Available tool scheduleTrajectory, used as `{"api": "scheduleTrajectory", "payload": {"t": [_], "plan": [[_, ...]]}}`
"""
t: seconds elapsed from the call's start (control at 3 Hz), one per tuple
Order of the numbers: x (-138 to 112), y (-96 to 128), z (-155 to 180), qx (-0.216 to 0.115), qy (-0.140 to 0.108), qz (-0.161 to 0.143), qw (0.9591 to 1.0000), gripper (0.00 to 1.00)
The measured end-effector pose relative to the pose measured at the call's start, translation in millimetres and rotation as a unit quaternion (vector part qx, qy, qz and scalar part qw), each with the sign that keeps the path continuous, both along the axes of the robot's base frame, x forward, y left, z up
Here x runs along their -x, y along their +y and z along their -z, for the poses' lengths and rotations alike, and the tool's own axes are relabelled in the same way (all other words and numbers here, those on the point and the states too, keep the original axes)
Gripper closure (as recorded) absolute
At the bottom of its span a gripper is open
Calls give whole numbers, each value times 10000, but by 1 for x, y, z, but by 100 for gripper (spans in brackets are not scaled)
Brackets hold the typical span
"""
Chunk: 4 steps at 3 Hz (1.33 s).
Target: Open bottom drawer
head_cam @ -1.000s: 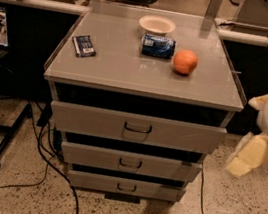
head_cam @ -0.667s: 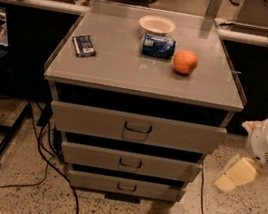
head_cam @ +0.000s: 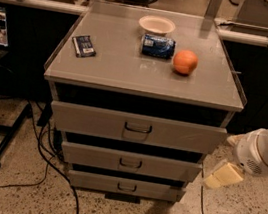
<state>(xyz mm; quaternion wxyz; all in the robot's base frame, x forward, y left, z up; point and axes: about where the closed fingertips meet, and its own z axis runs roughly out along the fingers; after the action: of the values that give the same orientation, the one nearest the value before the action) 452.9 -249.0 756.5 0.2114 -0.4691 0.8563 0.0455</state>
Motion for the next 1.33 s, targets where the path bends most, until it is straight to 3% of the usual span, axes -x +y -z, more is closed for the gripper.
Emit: {"api": "scheduleTrajectory", "payload": {"t": [1.0,1.33], "plan": [[0,0,0,1,-1,-1,10000,95],[0,-9,23,-108,-21,262,9996,100]]}}
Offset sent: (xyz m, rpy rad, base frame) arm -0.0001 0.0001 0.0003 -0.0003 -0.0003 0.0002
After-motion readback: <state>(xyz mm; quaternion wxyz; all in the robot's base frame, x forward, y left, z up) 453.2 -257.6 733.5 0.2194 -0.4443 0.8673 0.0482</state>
